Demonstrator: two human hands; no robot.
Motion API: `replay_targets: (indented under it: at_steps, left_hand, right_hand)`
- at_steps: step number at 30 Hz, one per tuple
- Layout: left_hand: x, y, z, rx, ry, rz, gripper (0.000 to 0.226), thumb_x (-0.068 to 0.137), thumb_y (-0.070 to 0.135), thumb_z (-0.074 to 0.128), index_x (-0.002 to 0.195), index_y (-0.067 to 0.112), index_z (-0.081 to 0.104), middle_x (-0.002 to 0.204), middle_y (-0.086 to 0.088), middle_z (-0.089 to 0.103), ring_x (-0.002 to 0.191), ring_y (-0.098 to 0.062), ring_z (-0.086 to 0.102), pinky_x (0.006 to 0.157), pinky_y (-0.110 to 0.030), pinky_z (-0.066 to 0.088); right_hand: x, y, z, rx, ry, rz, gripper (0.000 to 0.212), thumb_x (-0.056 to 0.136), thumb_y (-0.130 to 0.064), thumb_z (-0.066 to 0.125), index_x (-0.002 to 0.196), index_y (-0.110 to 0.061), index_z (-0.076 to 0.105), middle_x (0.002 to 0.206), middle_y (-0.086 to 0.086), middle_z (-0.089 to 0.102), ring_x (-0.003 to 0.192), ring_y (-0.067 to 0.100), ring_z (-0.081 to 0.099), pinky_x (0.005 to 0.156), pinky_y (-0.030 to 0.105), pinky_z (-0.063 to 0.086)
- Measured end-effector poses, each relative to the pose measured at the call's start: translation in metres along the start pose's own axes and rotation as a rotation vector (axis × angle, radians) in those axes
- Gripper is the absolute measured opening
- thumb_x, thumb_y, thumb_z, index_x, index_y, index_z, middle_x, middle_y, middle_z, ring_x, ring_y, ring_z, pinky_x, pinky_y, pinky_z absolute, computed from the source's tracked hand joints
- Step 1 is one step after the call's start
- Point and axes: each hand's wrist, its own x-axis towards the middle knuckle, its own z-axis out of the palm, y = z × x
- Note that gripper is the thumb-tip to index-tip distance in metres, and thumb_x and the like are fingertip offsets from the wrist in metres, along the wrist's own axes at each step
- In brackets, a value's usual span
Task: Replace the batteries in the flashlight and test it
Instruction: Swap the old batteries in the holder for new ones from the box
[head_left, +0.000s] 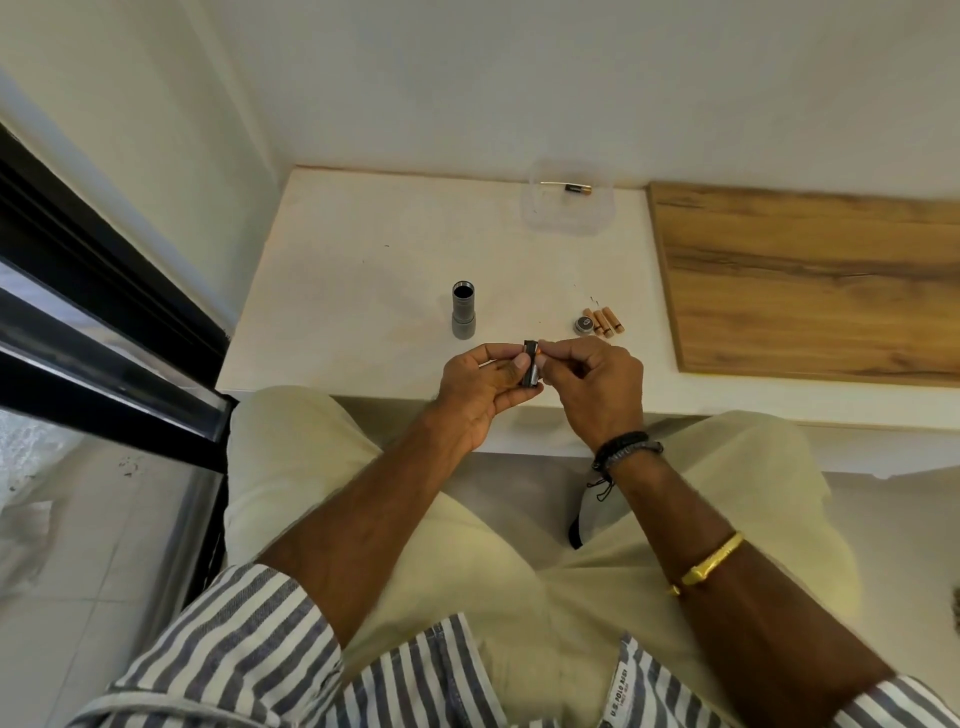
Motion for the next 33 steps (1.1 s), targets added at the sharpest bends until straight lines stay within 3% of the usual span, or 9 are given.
replay_targets:
  at_steps: [3,7,12,18,22,29,33]
  left_hand:
    - [0.000,-0.001,0.001,-0.018,0.009,0.003,0.016,0.088,-0.001,0.069,0.104,-0.002,0.066,0.096,-0.018,0.076,0.091,-0.032,0.075,0.072,-0.040,0.062]
    - [0.000,0.000,0.004,-0.053,0.013,-0.015,0.016,0.089,-0.001,0.068,0.105,-0.003,0.066,0.099,-0.018,0.076,0.092,-0.030,0.075,0.072,-0.039,0.062]
    - [0.001,0.003,0.005,-0.046,0.003,-0.068,0.025,0.089,-0.001,0.067,0.112,-0.007,0.062,0.104,-0.023,0.072,0.094,-0.033,0.074,0.073,-0.039,0.062]
    - [0.008,0.008,0.010,-0.118,-0.039,-0.092,0.025,0.095,0.002,0.061,0.118,-0.006,0.059,0.108,-0.025,0.072,0.100,-0.035,0.073,0.078,-0.041,0.061]
    - [0.017,0.013,0.010,-0.168,-0.032,-0.080,0.029,0.095,0.004,0.063,0.121,-0.007,0.060,0.113,-0.026,0.071,0.103,-0.034,0.072,0.082,-0.040,0.060]
    - [0.031,0.012,0.011,-0.150,0.039,-0.073,0.026,0.092,0.001,0.065,0.117,-0.004,0.062,0.108,-0.022,0.073,0.103,-0.036,0.072,0.083,-0.043,0.061]
    - [0.040,0.014,0.014,-0.178,0.030,-0.091,0.029,0.092,0.004,0.066,0.120,-0.004,0.060,0.112,-0.023,0.072,0.105,-0.036,0.071,0.086,-0.043,0.060]
  right_hand:
    - [-0.003,0.002,0.004,-0.041,0.021,-0.061,0.018,0.090,-0.007,0.074,0.107,-0.008,0.079,0.098,0.007,0.078,0.089,0.015,0.070,0.083,0.019,0.055]
    - [-0.003,0.005,0.008,-0.067,0.057,-0.076,0.018,0.089,-0.006,0.074,0.106,-0.009,0.079,0.094,0.007,0.077,0.085,0.014,0.069,0.080,0.009,0.050]
    - [0.004,0.011,0.006,-0.050,0.025,0.008,0.015,0.087,-0.011,0.078,0.101,-0.011,0.081,0.091,0.005,0.078,0.082,0.015,0.071,0.080,0.025,0.058]
    - [0.015,0.016,0.002,0.144,0.048,0.196,0.012,0.087,-0.015,0.078,0.098,-0.020,0.080,0.078,-0.009,0.076,0.066,0.004,0.070,0.059,0.019,0.058]
    - [0.025,0.019,-0.001,0.242,0.091,0.267,0.012,0.086,-0.013,0.079,0.095,-0.021,0.080,0.075,-0.010,0.075,0.067,0.009,0.071,0.057,0.023,0.058]
    - [0.061,0.021,0.006,0.330,0.092,0.309,0.011,0.088,-0.010,0.076,0.098,-0.013,0.080,0.081,0.006,0.077,0.070,0.016,0.072,0.061,0.027,0.060]
    - [0.093,0.023,0.011,0.365,0.092,0.320,0.011,0.088,-0.010,0.075,0.097,-0.012,0.080,0.079,0.008,0.077,0.067,0.016,0.071,0.056,0.023,0.056]
